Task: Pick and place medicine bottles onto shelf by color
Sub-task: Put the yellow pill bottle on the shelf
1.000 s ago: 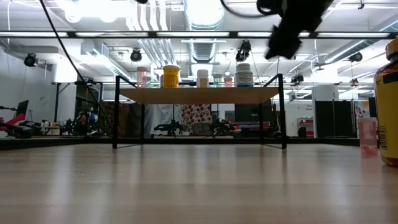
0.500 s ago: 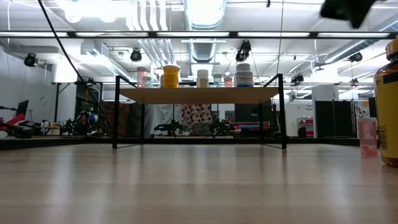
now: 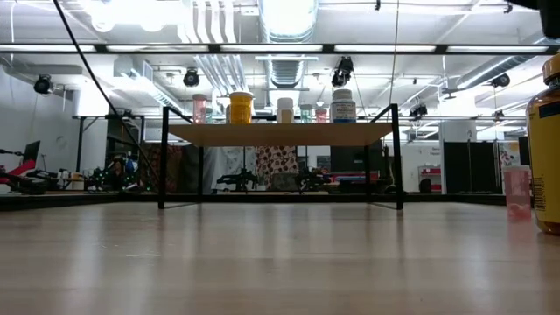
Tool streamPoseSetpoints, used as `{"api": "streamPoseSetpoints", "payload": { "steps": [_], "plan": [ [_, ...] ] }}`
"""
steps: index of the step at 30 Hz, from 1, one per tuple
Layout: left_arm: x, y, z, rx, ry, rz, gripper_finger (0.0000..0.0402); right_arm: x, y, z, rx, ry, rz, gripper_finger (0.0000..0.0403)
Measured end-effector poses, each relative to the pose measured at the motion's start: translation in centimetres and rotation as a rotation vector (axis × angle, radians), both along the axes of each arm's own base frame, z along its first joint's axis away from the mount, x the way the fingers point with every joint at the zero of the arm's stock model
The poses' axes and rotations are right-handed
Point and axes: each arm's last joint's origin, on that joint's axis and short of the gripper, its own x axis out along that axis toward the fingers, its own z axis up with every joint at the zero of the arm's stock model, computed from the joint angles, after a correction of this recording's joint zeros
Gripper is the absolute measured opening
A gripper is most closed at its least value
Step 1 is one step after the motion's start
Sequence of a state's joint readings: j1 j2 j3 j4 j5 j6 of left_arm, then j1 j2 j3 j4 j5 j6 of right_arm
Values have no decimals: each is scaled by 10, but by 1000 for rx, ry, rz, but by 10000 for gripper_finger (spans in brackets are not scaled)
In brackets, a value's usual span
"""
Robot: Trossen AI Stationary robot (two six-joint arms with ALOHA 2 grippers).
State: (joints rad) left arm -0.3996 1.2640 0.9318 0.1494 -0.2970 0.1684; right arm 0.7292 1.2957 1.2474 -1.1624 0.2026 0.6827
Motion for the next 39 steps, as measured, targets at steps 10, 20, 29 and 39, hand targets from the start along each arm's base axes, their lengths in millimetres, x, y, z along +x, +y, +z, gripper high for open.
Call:
{"api": "streamPoseSetpoints", "payload": {
  "steps": [10,20,29,39],
  "plan": [
    [0,0,1,-9,-12,0,136,12,10,-24,-82,76,48,299],
    [12,-12,-5,-39,-77,-20,136,21,9,-42,-131,107,128,253],
    [20,-29,-18,-35,-66,-60,136,35,-5,-41,-97,114,177,203],
    [-11,-12,-6,78,-5,162,136,55,-24,-7,-38,40,159,203]
  ]
}}
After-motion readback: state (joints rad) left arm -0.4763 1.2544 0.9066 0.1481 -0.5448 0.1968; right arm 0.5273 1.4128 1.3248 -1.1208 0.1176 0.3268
